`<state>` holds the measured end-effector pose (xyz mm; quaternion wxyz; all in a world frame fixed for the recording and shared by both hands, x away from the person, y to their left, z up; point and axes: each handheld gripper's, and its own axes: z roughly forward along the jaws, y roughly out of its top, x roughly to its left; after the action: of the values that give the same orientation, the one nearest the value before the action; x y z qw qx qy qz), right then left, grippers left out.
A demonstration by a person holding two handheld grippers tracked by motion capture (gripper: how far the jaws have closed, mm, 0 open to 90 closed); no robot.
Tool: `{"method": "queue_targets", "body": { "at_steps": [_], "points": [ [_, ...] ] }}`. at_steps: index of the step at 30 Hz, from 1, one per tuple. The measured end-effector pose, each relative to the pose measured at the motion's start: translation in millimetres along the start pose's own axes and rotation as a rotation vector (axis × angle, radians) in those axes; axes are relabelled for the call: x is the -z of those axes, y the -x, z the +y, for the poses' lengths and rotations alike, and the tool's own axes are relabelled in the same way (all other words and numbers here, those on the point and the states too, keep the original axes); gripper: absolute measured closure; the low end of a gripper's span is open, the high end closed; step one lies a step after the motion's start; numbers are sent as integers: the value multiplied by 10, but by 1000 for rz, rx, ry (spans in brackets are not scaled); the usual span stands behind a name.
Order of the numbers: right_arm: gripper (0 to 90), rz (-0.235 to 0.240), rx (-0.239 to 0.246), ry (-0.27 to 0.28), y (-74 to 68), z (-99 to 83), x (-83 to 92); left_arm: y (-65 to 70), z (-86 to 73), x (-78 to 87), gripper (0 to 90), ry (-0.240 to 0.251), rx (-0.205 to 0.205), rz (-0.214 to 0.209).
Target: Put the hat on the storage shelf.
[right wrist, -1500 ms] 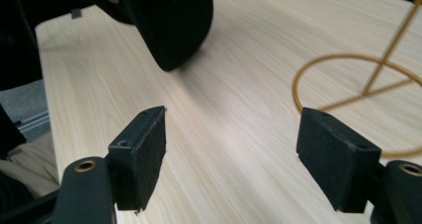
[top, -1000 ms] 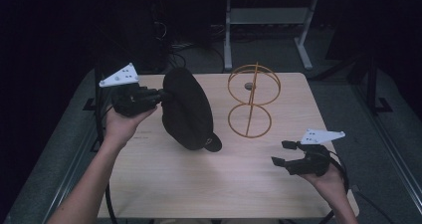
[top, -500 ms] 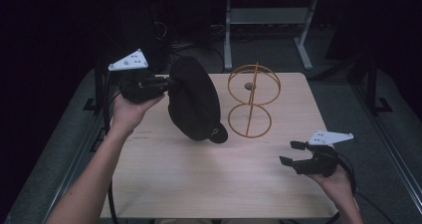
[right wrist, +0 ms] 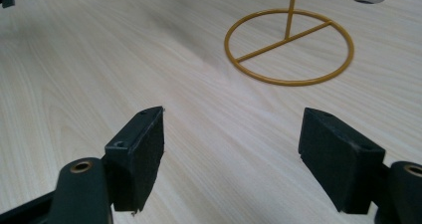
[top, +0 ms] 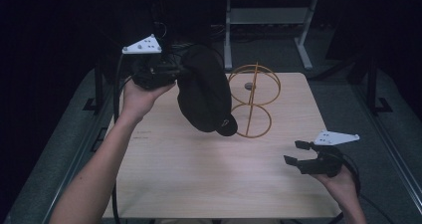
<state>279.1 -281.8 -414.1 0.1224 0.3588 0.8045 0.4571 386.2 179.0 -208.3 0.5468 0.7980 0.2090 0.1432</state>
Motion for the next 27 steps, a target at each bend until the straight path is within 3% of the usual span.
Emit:
{"method": "queue_targets", "body": {
  "at_steps": [14,27],
  "points": [
    [258,-30,-17,33,43,-6,78,-31,384,-231,868,-4,-31,-19],
    [258,-44,-27,56,81,-15,131,27,762,-580,867,-13,-60,-59]
  ]
}}
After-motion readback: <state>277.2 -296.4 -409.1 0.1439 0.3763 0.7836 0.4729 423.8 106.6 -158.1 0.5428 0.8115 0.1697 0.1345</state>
